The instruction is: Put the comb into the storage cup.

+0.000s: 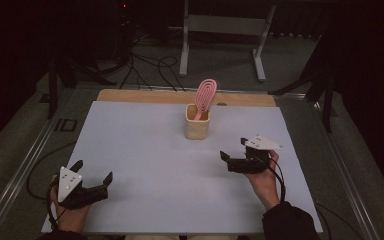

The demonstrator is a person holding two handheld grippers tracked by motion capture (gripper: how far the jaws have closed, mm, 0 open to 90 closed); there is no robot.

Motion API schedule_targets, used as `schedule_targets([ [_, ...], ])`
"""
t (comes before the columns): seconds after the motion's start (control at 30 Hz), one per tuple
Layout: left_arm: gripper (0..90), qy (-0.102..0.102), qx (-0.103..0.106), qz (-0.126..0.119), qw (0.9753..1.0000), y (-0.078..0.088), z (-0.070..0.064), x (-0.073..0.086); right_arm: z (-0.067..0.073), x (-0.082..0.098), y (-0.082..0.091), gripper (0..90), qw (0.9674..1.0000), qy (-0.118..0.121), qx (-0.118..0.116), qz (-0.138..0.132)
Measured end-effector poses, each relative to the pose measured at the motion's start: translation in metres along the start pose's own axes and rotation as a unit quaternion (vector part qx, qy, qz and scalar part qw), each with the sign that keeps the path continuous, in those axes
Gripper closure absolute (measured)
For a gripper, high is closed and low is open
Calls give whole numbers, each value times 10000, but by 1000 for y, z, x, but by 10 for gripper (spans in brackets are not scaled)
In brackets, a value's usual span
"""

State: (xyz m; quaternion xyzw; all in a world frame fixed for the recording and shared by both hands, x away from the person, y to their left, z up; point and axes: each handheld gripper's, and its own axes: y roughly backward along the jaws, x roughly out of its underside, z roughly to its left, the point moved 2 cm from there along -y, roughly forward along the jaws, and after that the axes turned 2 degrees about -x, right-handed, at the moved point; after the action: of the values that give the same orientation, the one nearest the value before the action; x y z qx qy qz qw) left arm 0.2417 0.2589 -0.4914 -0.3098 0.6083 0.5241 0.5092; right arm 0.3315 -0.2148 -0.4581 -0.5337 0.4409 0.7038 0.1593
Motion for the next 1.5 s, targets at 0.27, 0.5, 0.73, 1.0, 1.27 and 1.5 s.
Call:
schedule_targets([
  [0.27, 2, 44, 42, -86, 9999, 3, 3, -2, 4, 15, 18, 89, 9998, 84, 91, -140],
  [0.5, 1, 33, 81, -170, 9998, 6, 3, -3, 1, 28, 31, 89, 9992, -91, 93, -369],
  [0.73, 2, 17, 103, -188, 9998, 5, 4, -3, 1, 46, 46, 93, 9985, -97, 170, -521],
  [1.0, 2, 166, 334, -264, 9990, 4, 6, -3, 3, 59, 60, 111, 9968, -118, 301, -730],
  [1.27, 2, 65, 485, -258, 9985, 2, 0, -3, -2, 68, 62, 95, 9959, -150, 433, -783],
  [1.5, 2, 43, 516, -195, 9985, 0, -3, 0, -4, 71, 60, 93, 9960, -225, 464, -723],
])
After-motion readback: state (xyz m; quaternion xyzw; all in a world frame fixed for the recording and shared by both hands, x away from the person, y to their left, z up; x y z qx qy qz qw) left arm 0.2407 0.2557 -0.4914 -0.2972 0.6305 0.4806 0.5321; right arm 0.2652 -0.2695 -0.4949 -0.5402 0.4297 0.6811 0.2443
